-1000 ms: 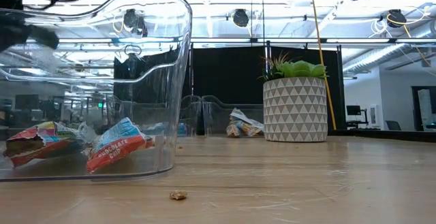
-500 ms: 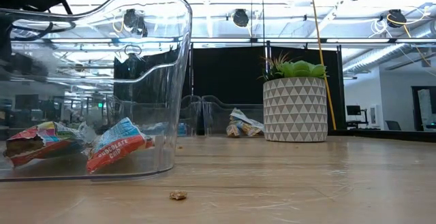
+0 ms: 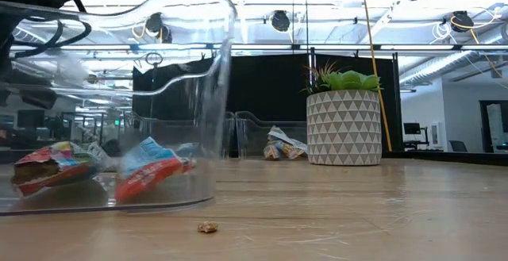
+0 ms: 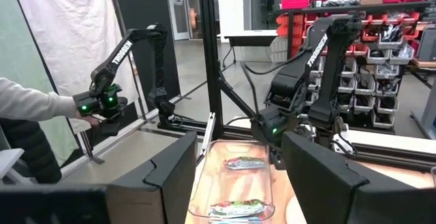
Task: Pick and place Granola Bars by type
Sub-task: Put the red granola bar into the bottom transparent bin
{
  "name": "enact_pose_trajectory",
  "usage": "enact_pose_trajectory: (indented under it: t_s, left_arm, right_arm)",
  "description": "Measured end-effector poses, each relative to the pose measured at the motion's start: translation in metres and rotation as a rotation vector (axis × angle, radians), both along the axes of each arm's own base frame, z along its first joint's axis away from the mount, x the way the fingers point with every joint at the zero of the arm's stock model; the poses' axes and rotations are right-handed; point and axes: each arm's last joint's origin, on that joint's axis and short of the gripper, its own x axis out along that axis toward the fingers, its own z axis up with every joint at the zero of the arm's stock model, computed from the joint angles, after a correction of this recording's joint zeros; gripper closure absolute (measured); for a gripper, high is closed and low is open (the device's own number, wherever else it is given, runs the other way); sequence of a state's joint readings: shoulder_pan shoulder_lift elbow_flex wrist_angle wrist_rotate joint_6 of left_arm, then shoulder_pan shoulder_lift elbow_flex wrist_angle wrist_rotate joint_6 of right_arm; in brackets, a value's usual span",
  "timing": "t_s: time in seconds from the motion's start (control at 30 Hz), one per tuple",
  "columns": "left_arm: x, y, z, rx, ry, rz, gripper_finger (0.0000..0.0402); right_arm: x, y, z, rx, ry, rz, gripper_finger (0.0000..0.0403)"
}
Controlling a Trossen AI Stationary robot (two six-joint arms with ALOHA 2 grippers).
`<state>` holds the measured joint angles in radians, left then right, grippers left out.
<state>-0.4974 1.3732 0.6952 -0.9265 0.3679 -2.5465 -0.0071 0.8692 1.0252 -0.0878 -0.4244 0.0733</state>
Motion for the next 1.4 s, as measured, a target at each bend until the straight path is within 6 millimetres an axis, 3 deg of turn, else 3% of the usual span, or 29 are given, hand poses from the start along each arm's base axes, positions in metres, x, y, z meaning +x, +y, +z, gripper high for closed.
enact_pose_trajectory:
  t_s: [0.3, 0.83, 1.2, 1.3, 1.4]
  left_arm:
    - [0.009, -0.012, -0.014, -0.034, -0.008, -0.017, 0.0226]
    - [0.003, -0.026, -0.015, -0.087, 0.004, -0.067, 0.0226]
    - [0.012, -0.036, -0.031, -0.092, -0.012, -0.095, 0.0229]
    - [0.014, -0.034, -0.031, -0.080, -0.030, -0.107, 0.0261]
    - [0.015, -0.031, -0.029, -0.055, -0.075, -0.133, 0.0336]
  right_arm:
    - [0.000, 0.000, 0.000, -0.007, -0.003, 0.000, 0.0195]
    - [0.000, 0.000, 0.000, -0.013, -0.006, 0.000, 0.0195]
    - [0.000, 0.000, 0.000, -0.014, -0.006, -0.001, 0.0195]
    - [0.000, 0.000, 0.000, -0.012, -0.006, -0.002, 0.0195]
    - [0.000, 0.000, 0.000, -0.011, -0.009, -0.003, 0.0195]
